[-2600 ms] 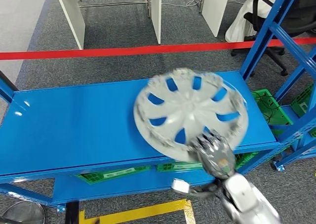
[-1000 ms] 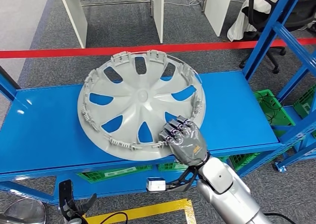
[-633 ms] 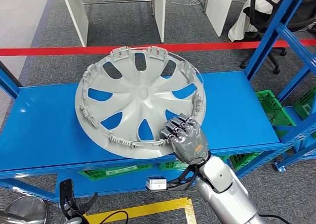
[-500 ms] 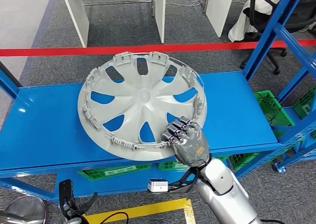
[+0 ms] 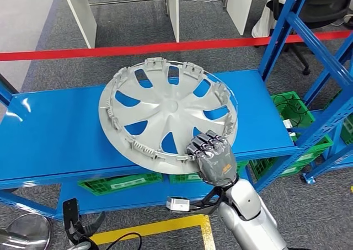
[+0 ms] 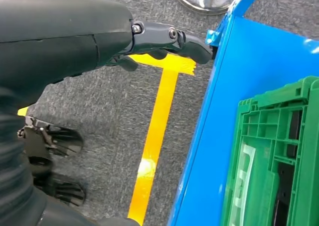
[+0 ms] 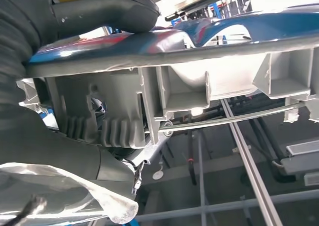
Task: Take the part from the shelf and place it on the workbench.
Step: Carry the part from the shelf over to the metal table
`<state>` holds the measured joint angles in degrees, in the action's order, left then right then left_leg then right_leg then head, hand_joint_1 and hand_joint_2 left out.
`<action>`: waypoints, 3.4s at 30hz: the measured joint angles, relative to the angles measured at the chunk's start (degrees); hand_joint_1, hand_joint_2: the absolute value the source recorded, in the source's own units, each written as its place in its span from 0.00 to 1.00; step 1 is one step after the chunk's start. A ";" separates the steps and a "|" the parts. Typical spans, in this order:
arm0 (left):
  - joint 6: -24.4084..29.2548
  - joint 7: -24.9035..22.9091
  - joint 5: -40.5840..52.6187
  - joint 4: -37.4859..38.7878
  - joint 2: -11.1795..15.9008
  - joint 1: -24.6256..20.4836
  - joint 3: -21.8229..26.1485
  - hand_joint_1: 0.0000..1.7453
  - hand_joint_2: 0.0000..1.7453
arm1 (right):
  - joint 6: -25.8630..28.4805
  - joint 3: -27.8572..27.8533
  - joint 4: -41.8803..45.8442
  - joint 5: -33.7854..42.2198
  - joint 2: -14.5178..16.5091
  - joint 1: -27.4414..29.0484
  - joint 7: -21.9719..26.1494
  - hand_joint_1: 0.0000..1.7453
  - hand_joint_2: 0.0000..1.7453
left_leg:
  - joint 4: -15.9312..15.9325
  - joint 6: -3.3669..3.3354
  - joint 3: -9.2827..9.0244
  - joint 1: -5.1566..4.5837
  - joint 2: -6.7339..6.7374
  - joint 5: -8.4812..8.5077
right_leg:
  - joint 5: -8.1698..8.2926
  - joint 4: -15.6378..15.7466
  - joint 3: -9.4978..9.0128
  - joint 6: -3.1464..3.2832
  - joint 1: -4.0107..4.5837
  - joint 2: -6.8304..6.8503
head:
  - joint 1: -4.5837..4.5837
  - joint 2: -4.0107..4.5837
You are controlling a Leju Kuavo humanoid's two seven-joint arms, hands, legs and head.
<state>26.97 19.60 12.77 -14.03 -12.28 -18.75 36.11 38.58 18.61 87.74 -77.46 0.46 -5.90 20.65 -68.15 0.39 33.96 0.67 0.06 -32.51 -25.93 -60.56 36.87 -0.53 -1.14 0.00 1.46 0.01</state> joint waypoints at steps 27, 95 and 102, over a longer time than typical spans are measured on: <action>-15.81 14.37 3.89 -0.13 3.74 13.40 -3.70 0.00 1.00 | 0.00 -19.88 20.74 6.08 10.03 21.30 9.56 1.00 1.00 | -5.38 1.12 5.25 -0.35 0.20 -3.24 | -1.19 3.43 -4.55 0.60 0.46 0.41 | 0.11 0.01; -15.11 13.99 7.87 -0.13 3.71 13.42 -4.36 0.00 1.00 | 0.00 -19.69 22.75 11.31 11.20 26.78 7.97 1.00 1.00 | 9.57 -0.56 -2.12 -0.87 0.00 4.77 | -3.18 2.95 -5.93 -0.29 0.74 0.14 | -0.04 -0.01; -15.29 13.30 8.22 -0.13 3.61 13.34 -4.33 0.00 1.00 | 0.00 -19.38 22.72 11.03 10.45 26.95 7.48 1.00 1.00 | 10.80 -2.38 -1.62 -0.44 0.17 5.78 | -10.07 -8.78 -0.21 -2.12 0.51 0.09 | 0.28 -0.01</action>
<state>11.68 32.90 21.00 -14.16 -8.67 -5.41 31.78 38.58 -0.76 110.46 -66.43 10.91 21.05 28.13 -57.34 -1.99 32.34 0.23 0.24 -26.72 -36.01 -69.34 36.67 -2.65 -0.63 0.09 1.74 0.00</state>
